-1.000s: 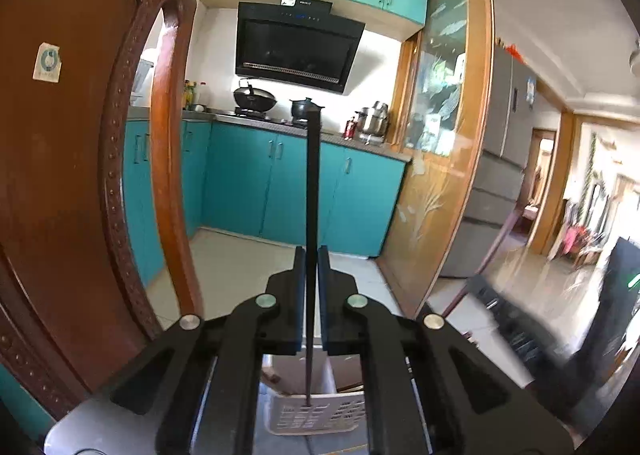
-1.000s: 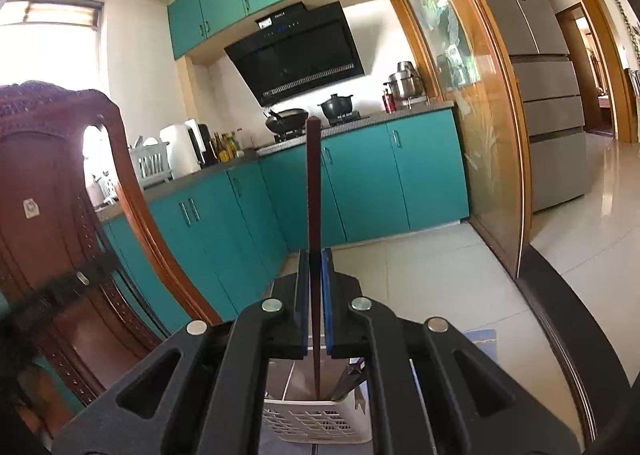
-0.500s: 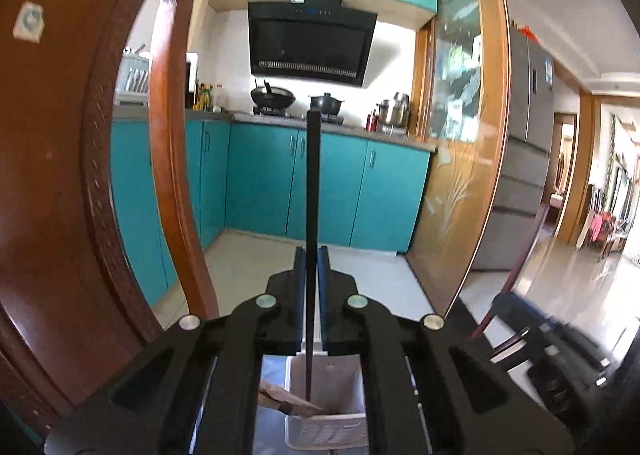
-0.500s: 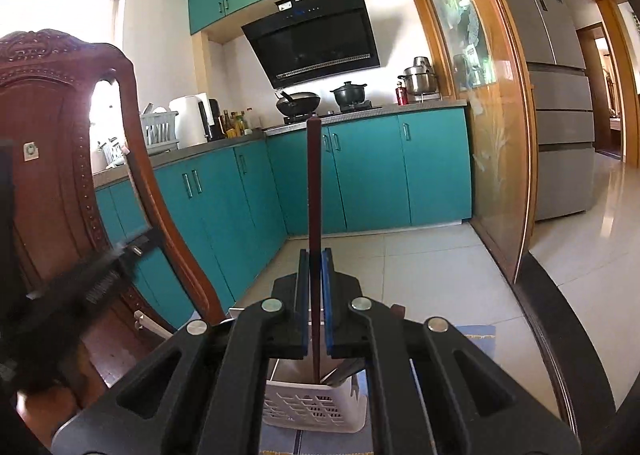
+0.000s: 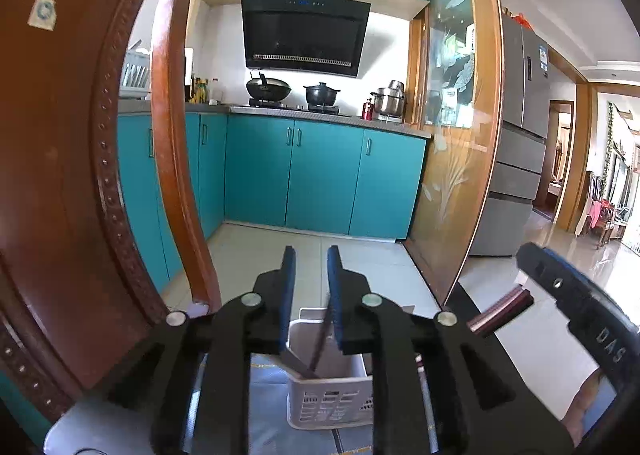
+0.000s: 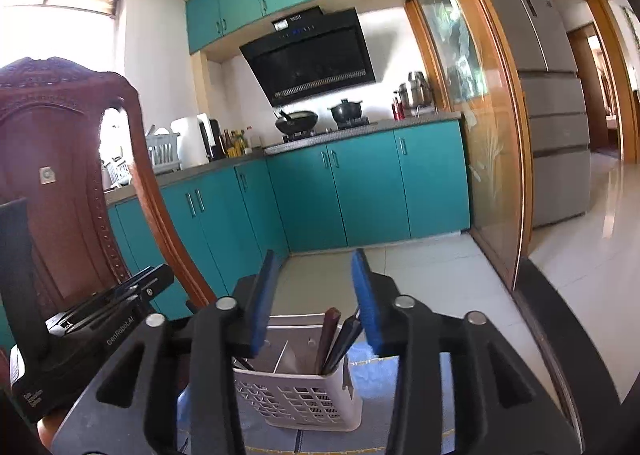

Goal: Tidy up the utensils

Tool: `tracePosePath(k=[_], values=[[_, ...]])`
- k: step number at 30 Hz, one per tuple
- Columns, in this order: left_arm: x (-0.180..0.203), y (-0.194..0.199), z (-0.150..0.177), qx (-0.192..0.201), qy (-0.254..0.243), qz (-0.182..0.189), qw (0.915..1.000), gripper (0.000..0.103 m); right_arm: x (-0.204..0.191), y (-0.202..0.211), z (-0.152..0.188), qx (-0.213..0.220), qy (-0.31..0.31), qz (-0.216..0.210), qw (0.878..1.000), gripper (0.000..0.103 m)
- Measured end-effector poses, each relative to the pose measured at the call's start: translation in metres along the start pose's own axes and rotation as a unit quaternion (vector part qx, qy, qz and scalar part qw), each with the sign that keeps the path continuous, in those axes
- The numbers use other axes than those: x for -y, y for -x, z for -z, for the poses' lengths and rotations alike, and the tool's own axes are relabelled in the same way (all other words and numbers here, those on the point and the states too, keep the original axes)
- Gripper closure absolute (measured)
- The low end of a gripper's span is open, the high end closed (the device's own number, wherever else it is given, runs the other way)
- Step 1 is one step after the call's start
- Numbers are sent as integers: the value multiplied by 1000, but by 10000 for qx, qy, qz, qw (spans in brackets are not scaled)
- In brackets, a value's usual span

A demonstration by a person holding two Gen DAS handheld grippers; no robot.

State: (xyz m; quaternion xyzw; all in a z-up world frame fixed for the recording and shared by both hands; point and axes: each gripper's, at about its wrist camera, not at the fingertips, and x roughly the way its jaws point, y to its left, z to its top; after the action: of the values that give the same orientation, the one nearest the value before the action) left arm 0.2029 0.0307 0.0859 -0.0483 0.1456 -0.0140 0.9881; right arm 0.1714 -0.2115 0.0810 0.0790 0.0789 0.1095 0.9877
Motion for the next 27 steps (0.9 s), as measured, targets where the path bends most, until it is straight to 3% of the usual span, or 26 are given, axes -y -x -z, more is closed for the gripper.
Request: tracePosePath(k=[5, 10, 13, 16, 21, 27], values=[[4, 33, 14, 145, -347, -170, 9991, 62, -5, 39, 15, 168, 449, 50, 9988, 43], [10, 63, 46, 96, -777, -394, 9962, 43, 4, 71, 61, -235, 705, 201, 9970, 32], [8, 84, 66, -31, -757, -328, 9966, 29, 5, 86, 86, -525, 800, 252, 9951, 26], [6, 104, 80, -86, -669, -257, 9974, 18, -1, 106, 99, -504, 919, 216, 9943, 15], [9, 120, 99, 15, -826, -263, 9962, 10, -5, 123, 108, -371, 921, 211, 9948, 4], [9, 122, 112, 30, -919, -250, 9955, 4, 5, 129, 106, -284, 572, 199, 9978, 3]])
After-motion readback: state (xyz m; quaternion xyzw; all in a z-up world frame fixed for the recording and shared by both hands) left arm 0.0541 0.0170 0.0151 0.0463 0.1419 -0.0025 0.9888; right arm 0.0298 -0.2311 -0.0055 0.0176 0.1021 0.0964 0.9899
